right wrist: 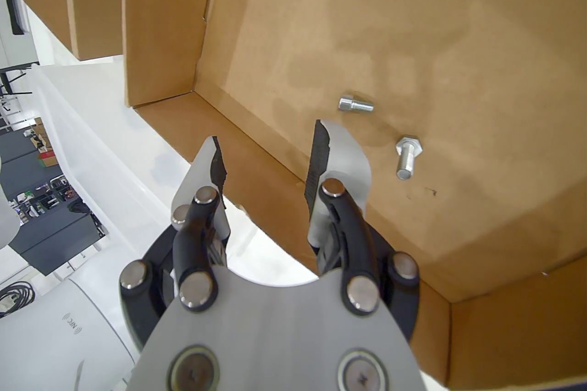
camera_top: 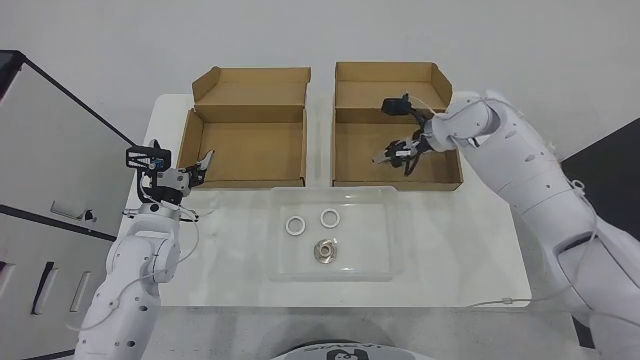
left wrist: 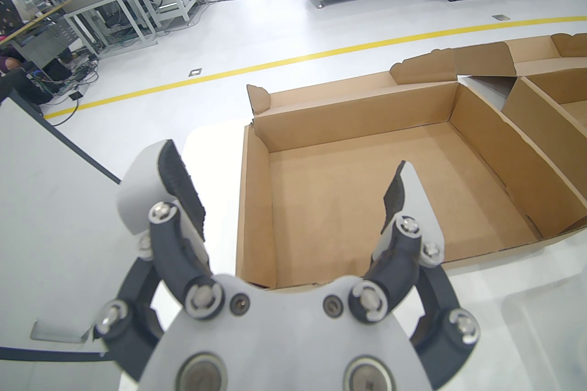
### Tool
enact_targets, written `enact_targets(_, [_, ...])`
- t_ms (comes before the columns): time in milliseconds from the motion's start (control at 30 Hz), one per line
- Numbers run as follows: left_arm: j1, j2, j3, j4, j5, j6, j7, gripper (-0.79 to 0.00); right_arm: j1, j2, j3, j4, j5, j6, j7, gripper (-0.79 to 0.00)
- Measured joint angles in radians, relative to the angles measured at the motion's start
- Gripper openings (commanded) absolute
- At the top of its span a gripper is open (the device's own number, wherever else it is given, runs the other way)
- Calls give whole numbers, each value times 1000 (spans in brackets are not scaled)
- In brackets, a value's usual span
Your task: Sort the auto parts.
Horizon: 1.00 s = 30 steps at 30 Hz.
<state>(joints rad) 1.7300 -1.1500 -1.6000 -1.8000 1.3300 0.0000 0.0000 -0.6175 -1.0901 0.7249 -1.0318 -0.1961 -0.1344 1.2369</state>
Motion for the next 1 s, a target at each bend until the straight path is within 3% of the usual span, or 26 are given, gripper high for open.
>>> enact_targets(133, [0,0,0,0,0,0,0,0,-12,14,37,-47,5,3,-3,-105])
enact_targets(300, [0,0,0,0,0,0,0,0,-48,43,111,-134,22,-2,-1,0])
enact_targets(533, [0,0,0,0,0,0,0,0,-146,91,254,-304,113,-51,10,0])
enact_targets(1000, [0,0,0,0,0,0,0,0,-383,158,547,-587,467,-189,63,0])
